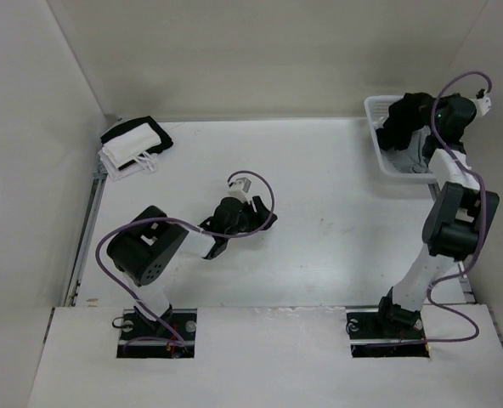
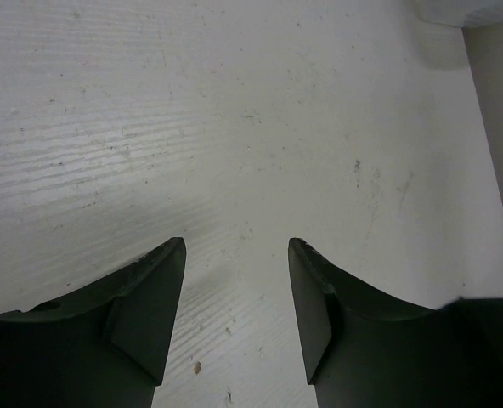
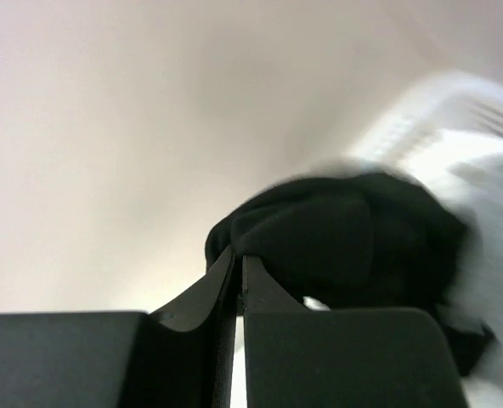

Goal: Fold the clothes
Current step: Grab the tank top from the pile, then move the tank top to the center of the board

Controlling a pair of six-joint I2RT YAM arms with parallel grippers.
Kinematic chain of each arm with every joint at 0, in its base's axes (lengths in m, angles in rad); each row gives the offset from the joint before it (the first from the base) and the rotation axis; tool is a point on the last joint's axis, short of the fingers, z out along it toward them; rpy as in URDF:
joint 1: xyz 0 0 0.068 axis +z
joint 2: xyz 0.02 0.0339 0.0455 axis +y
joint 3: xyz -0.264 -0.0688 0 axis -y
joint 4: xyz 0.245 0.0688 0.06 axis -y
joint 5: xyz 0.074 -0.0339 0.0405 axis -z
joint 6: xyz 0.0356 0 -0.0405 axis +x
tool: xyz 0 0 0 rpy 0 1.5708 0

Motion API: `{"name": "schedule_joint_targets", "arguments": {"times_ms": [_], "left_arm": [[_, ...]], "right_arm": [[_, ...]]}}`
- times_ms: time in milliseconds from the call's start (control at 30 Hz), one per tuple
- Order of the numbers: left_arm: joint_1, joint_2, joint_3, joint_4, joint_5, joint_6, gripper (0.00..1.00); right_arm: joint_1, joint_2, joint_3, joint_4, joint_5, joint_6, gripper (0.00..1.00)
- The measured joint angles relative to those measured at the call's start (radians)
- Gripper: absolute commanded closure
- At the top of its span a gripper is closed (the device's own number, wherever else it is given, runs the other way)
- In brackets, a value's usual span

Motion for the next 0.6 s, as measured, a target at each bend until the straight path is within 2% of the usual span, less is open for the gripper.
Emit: {"name": "schedule_joint_targets", "arguments": {"times_ms": [100, 233, 433, 500, 600], "left_arm": [[0.004, -0.066, -0.029, 0.010, -0.001, -0.016, 0.51], [0.016, -0.175, -0.063, 0.014, -0.016, -0.024, 0.51], [0.072, -0.454, -0.116, -0.043, -0.121, -0.035, 0.49], [0.100, -0.544, -0.129, -0.079, -0.159, -0.041, 0.48], [0.141, -0.670, -0.155, -0.129, -0.208, -0.051, 0.43]], "right_arm": [[0.057, -0.192, -0.097, 0.097, -0.026, 0.000, 0.95], [0.224, -0.475, -0.238, 0.140, -0.091, -0.003, 0.94], [0.487, -0.760, -0.265, 0.145, -0.200, -0.014, 0.91], [0.583, -0.864, -0.340, 0.170, -0.212, -0.013, 0.89], [0.664, -0.956, -0.482, 0.234, -0.208, 0.000, 0.88]]}}
